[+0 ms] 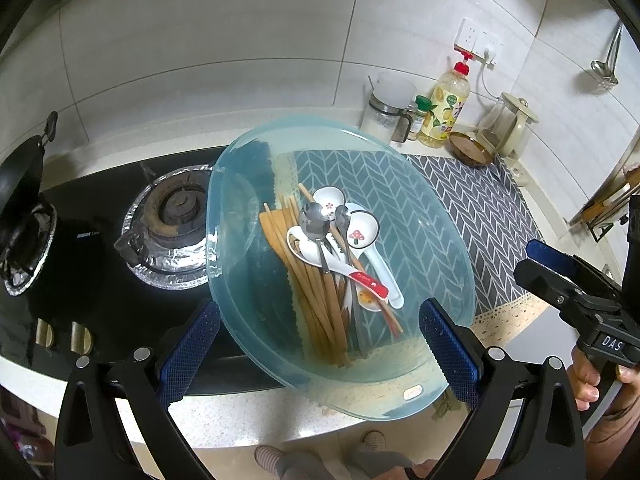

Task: Organize utensils

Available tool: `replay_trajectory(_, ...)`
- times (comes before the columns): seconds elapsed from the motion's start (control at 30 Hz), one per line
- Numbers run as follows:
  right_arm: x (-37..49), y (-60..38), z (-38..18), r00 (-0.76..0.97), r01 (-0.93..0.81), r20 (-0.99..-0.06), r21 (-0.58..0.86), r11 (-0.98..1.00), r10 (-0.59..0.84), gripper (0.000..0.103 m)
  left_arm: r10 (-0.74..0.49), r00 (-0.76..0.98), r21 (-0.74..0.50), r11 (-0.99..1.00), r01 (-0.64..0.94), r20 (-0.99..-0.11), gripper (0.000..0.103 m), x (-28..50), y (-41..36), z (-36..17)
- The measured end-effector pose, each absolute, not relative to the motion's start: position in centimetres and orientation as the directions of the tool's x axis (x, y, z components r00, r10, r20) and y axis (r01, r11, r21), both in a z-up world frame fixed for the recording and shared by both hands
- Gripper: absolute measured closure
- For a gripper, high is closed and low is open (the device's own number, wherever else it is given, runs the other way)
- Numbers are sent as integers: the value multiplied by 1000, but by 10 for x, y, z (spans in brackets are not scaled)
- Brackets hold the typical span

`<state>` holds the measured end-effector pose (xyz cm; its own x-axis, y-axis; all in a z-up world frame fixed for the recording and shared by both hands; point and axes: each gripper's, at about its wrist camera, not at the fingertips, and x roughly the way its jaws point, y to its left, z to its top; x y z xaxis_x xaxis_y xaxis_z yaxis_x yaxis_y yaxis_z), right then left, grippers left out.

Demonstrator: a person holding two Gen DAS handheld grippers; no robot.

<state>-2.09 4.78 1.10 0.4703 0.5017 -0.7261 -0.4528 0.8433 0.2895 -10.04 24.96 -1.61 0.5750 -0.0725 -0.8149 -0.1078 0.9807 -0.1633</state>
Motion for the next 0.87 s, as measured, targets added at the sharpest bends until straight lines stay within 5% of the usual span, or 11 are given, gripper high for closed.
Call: replay_trajectory(0.87, -20, 44, 1, 471, -403, -754, 278, 872, 458, 21, -70, 577, -172, 977, -123, -814, 4, -103, 249, -17)
